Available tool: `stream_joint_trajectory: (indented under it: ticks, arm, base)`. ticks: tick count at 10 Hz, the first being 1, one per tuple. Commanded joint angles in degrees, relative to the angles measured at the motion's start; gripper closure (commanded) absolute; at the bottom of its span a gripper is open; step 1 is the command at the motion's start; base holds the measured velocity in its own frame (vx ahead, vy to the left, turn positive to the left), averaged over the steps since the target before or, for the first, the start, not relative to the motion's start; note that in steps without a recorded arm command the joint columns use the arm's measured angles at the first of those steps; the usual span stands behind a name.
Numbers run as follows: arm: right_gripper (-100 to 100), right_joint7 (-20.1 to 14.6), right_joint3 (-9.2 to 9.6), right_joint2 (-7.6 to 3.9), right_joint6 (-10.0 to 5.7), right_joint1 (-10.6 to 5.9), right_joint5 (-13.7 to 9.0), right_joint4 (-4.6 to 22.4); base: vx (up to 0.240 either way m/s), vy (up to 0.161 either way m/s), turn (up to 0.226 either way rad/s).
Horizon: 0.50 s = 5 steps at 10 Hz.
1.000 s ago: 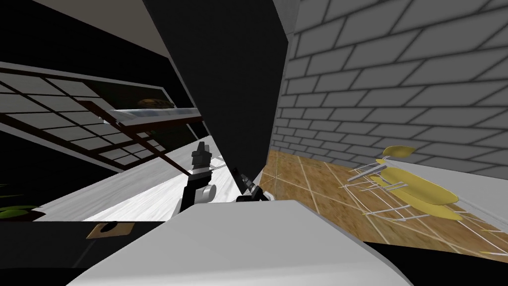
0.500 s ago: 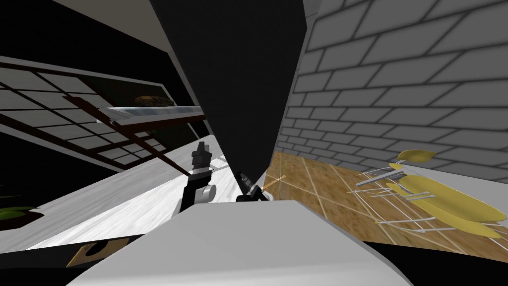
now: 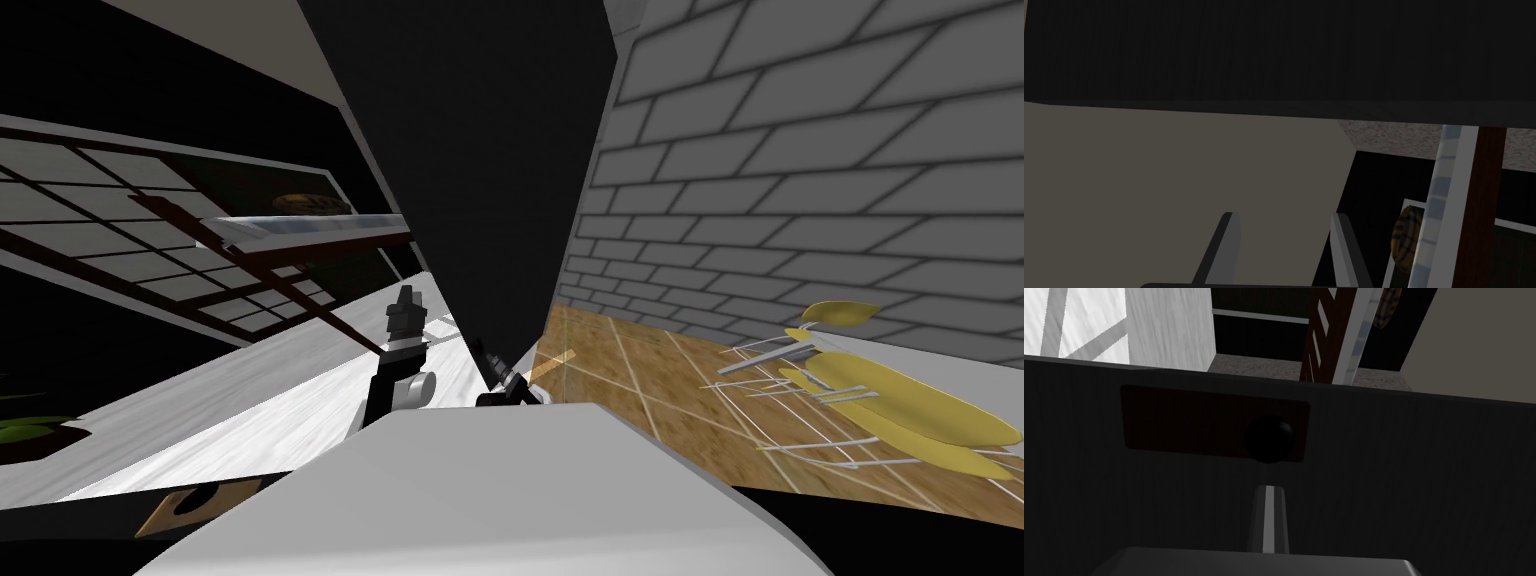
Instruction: Push the door open
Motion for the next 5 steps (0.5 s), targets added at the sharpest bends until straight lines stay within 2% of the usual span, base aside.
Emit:
stream_joint_trajectory:
  ticks: [1, 2, 3, 4, 5]
  arm:
    - [100, 0.0, 0.0, 0.0, 0.0, 0.0, 0.0, 0.0]
    - [100, 0.0, 0.0, 0.0, 0.0, 0.0, 0.0, 0.0]
    - [-100, 0.4, -1.2, -1.27, -0.2, 0.37, -0.4, -0.1]
    - [-100, 0.5, -1.47, -1.27, -0.25, 0.45, -0.5, -0.1]
    - [-100, 0.8, -2.23, -0.81, -0.37, 0.69, -0.8, -0.1]
  base:
    - [-0.006, -0.005, 0.0]
    - [0.0, 0.0, 0.0]
    - [-0.105, 0.0, -0.171]
    - [-0.161, -0.007, -0.106]
    - [-0.203, -0.025, -0.088]
